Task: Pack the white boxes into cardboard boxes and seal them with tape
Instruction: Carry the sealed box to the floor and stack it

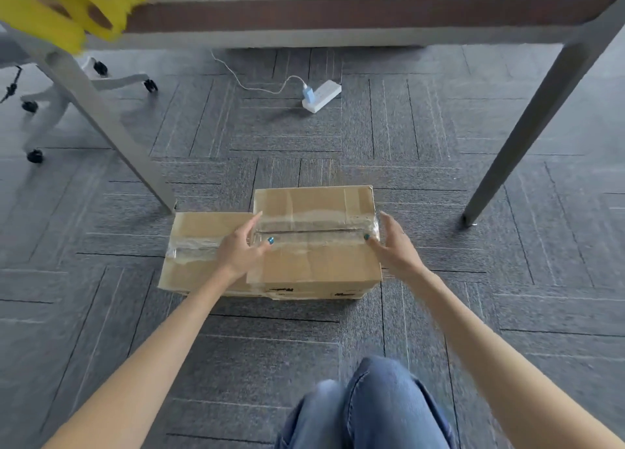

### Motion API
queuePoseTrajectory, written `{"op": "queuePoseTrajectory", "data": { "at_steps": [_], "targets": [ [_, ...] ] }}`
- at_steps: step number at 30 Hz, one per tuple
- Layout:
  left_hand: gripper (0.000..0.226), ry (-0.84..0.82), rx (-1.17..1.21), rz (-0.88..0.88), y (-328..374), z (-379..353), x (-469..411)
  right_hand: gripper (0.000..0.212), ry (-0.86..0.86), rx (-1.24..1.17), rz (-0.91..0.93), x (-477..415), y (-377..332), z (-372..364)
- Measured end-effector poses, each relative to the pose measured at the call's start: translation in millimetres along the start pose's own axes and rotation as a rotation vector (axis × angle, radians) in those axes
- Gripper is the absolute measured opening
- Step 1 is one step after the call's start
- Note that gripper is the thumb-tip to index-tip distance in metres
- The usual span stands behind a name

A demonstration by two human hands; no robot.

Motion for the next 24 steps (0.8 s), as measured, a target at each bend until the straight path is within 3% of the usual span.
{"op": "queuePoseTrajectory", "data": {
  "at_steps": [4, 13, 18, 24],
  "targets": [
    [0.057, -0.070, -0.210, -0.146, 77, 65, 41, 0.060, -0.004, 0.217, 0.137, 43, -76, 63],
    [0.052, -0.095, -0.418, -0.411, 234, 198, 155, 0.059, 0.008, 0.531, 0.323, 175, -230, 196],
    [0.052, -0.090, -0.496, -0.500, 292, 243, 214, 0.055, 0.037, 0.603, 0.305, 240, -267, 256],
    [0.055, -0.117, -0.551, -0.576, 359, 243, 248, 0.058, 0.097, 0.655, 0.255, 280, -259, 325]
  ]
}}
Point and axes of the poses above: each hand's wrist, its own x-axis away from the middle knuckle, its own z-axis out of the back of the hand, y = z × x, the point moved 6 cm from there along -x, towards the middle knuckle, and after that the axes turned 3 degrees about y, right-handed, at the moved point
